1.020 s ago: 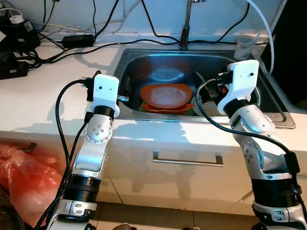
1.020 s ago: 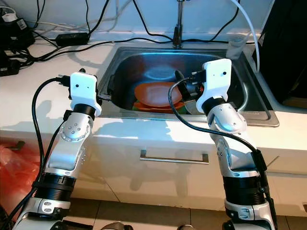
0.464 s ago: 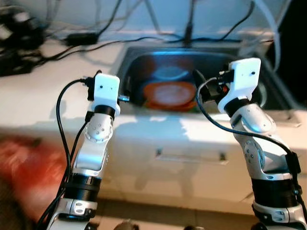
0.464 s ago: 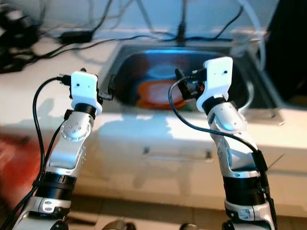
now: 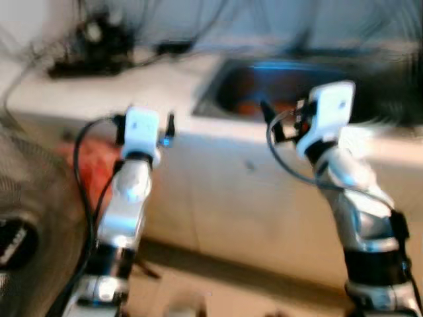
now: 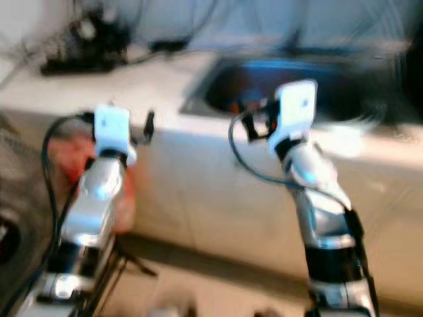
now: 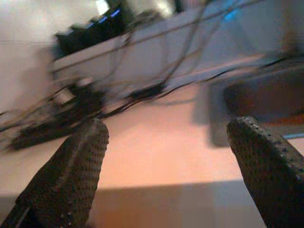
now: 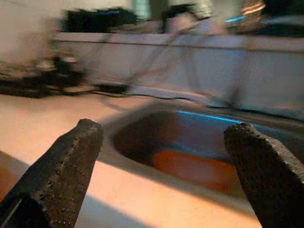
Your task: Kitchen organization
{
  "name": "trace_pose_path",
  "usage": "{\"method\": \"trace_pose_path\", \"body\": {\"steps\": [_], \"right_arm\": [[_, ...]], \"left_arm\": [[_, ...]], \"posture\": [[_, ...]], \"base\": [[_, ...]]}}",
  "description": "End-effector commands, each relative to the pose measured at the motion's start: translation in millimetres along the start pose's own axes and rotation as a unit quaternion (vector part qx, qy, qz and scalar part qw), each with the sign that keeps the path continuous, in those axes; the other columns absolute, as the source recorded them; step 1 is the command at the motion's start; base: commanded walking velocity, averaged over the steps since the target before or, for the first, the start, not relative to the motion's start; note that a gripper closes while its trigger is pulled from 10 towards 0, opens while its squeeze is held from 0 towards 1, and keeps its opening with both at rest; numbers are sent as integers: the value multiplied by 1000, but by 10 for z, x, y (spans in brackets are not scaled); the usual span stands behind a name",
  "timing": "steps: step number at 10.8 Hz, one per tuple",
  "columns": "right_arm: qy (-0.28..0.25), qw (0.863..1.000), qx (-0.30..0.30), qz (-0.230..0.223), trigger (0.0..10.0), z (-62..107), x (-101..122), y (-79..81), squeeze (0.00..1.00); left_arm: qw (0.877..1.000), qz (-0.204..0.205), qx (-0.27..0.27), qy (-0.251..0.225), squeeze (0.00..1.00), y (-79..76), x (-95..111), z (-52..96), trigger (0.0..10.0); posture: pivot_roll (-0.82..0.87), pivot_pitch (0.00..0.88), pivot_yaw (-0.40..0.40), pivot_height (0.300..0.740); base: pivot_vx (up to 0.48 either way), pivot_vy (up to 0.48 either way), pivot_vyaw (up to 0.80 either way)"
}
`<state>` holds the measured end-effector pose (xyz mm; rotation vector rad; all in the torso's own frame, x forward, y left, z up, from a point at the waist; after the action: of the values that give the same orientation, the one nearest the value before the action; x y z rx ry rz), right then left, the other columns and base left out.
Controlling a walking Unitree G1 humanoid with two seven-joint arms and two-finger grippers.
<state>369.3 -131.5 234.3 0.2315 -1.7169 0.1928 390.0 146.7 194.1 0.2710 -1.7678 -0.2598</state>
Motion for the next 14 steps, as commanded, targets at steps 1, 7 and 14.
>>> {"method": "trace_pose_path", "body": {"steps": [1, 7, 14], "right_arm": [[-4, 1000, -8, -3, 10000, 25, 17, -47, 0], [-4, 1000, -10, -7, 10000, 18, 17, -43, 0], [-3, 1000, -10, -7, 10000, 19, 7, -43, 0]], "left_arm": [[1000, -3, -11, -6, 0, -59, 48, -19, 10000], [999, 2, -46, -8, 0, -129, 53, -5, 10000], [999, 2, -47, -8, 0, -130, 49, -8, 10000]], "posture": [[-5, 1, 79, 740], [-4, 7, 81, 740], [-6, 6, 82, 740]], "base": [[0, 0, 0], [0, -261, 0], [0, -465, 0]]}}
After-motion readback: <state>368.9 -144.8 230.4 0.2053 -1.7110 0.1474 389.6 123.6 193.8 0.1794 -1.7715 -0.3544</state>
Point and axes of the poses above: a point about 5 cm out from each wrist's last joint towards the gripper, its own z axis pointing back from the gripper into the wrist, its own x axis along the axis of the wrist's last joint, y = z × x, the point moved 5 cm from there along -z, pointing out of the wrist towards the gripper, and after that the axes turned 5 degrees about -z, right-handed, at the moved point
